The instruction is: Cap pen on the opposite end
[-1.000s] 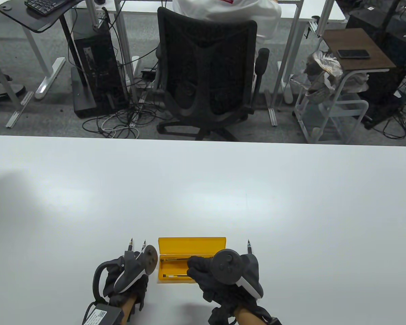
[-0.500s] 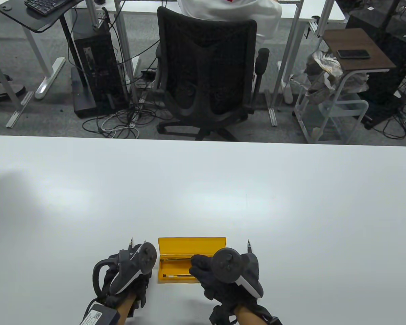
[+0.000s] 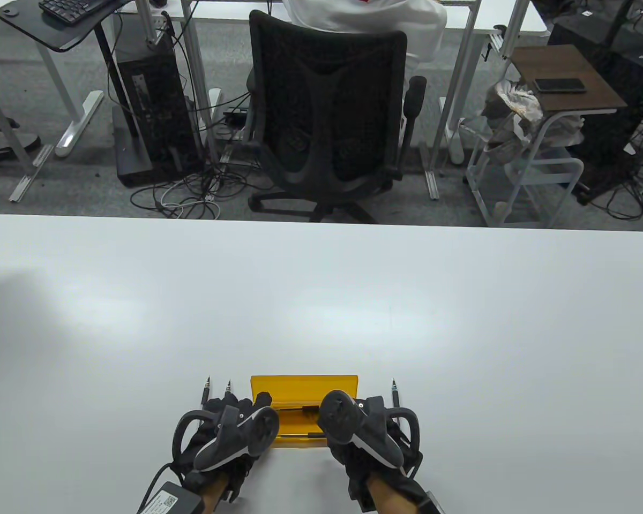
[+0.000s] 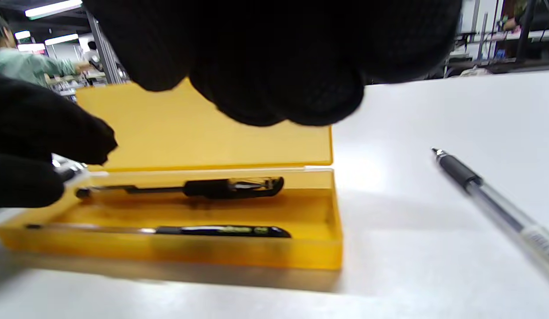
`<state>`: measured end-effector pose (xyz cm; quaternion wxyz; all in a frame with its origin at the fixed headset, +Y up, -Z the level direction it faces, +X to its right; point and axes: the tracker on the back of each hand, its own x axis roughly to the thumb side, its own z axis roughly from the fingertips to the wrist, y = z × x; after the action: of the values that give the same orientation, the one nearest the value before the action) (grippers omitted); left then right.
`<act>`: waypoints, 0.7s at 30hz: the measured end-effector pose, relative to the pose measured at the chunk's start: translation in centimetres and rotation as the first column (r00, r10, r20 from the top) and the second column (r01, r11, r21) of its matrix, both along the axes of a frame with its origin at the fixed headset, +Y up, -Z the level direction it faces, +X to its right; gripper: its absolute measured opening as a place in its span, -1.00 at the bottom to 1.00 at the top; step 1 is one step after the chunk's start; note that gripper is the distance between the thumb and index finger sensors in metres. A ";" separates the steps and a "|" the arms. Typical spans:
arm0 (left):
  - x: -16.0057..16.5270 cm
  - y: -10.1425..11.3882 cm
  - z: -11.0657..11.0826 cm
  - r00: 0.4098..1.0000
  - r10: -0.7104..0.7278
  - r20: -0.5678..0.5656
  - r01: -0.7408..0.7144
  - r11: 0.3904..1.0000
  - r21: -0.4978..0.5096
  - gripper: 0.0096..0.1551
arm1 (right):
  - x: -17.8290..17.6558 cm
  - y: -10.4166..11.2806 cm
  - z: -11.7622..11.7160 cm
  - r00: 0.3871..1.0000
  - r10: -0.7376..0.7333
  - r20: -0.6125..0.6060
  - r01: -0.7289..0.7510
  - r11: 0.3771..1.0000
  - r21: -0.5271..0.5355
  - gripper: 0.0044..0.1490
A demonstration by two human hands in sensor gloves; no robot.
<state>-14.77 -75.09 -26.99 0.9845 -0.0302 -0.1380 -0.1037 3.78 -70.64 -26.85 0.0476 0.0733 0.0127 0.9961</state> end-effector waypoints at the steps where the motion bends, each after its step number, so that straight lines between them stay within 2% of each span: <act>1: 0.1 -0.2 0.0 1.000 -0.016 0.003 0.016 1.000 -0.003 -0.19 | -0.1 -0.1 0.0 1.000 0.014 -0.002 -0.014 1.000 0.003 -0.45; 3: 0.2 -0.6 -0.1 0.999 -0.037 -0.006 0.037 0.998 -0.043 -0.17 | -0.4 -0.1 -0.2 0.999 0.031 -0.016 -0.031 1.000 0.005 -0.47; 8: -0.5 -1.0 -0.6 0.999 0.021 -0.045 -0.026 0.993 -0.116 -0.15 | -1.1 -1.1 -0.9 0.994 0.112 -0.016 -0.113 0.992 -0.061 -0.48; 12: -1.1 -1.3 -1.1 0.992 0.086 -0.095 -0.102 0.978 -0.182 -0.15 | -2.1 -1.4 -1.6 0.985 0.170 -0.041 -0.172 0.983 -0.066 -0.48; 15: -1.1 -1.3 -1.0 0.993 0.078 -0.089 -0.093 0.980 -0.175 -0.17 | -2.9 -2.4 -2.4 0.966 0.255 -0.048 -0.258 0.964 -0.057 -0.46; 16: -1.0 -1.3 -1.0 0.993 0.077 -0.089 -0.092 0.980 -0.174 -0.17 | -3.1 -2.8 -2.6 0.965 0.258 -0.046 -0.259 0.965 -0.028 -0.46; 19: -1.1 -1.3 -1.1 0.991 0.087 -0.099 -0.104 0.978 -0.183 -0.17 | -3.5 -3.9 -2.9 0.970 0.237 -0.043 -0.239 0.971 -0.032 -0.45; 21: -1.3 -1.4 -1.1 0.988 0.105 -0.110 -0.124 0.973 -0.194 -0.17 | -3.7 -4.0 -2.9 0.961 0.275 -0.037 -0.275 0.961 -0.019 -0.47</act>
<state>-16.07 -76.53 -28.08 0.9865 -0.1262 -0.1002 -0.0307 0.08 -74.68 -29.74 -0.0905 0.0872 0.0355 0.9914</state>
